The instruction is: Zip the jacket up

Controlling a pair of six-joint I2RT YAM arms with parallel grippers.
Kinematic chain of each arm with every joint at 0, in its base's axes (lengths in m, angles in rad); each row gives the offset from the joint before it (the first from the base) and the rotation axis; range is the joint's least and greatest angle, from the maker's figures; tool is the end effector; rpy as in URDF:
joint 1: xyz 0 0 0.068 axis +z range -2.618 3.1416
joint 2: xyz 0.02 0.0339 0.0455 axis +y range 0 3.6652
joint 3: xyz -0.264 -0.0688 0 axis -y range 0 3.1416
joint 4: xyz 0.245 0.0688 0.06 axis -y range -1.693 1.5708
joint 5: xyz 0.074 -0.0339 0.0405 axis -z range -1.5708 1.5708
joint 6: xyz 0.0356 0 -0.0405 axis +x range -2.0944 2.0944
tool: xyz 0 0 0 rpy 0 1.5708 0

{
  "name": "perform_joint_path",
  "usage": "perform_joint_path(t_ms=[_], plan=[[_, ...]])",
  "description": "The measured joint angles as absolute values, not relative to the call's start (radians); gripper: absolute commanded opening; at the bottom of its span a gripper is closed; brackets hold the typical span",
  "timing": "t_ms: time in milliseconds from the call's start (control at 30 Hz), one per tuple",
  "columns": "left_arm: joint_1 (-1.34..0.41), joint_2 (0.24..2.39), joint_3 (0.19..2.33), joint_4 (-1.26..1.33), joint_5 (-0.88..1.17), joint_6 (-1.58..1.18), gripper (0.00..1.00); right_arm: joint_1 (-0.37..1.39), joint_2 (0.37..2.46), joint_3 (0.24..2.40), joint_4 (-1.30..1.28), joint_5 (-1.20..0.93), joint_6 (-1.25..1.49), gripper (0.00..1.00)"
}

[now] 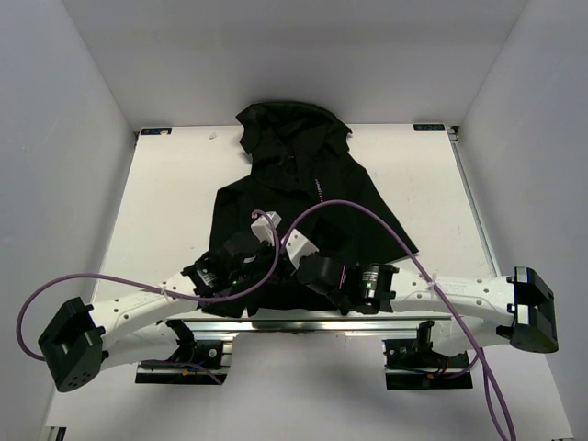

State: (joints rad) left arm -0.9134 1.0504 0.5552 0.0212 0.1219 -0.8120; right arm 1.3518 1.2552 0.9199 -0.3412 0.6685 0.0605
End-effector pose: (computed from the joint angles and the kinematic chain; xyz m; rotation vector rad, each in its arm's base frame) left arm 0.1372 -0.1848 0.2290 0.1989 2.2550 -1.1395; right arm 0.0799 0.2574 0.2767 -0.9644 1.8495 0.0966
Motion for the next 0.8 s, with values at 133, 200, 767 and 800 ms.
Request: perform_joint_path(t_ms=[133, 200, 767, 800], plan=[[-0.935, 1.052, 0.568, -0.067, 0.159, -0.802, 0.65, 1.319, 1.228, 0.92, -0.358, 0.607, 0.069, 0.0], [-0.946, 1.045, 0.568, -0.102, 0.17, -0.794, 0.85, 1.307, 1.203, 0.92, -0.374, 0.569, 0.078, 0.0], [-1.062, 0.991, 0.799, -0.274, -0.018, -0.339, 0.89, 1.072, 1.154, 1.112, -0.551, 0.195, 0.152, 0.0], [-1.088, 1.024, 0.822, -0.289, -0.049, -0.317, 0.84, 1.06, 1.159, 1.131, -0.561, 0.175, 0.154, 0.0]])
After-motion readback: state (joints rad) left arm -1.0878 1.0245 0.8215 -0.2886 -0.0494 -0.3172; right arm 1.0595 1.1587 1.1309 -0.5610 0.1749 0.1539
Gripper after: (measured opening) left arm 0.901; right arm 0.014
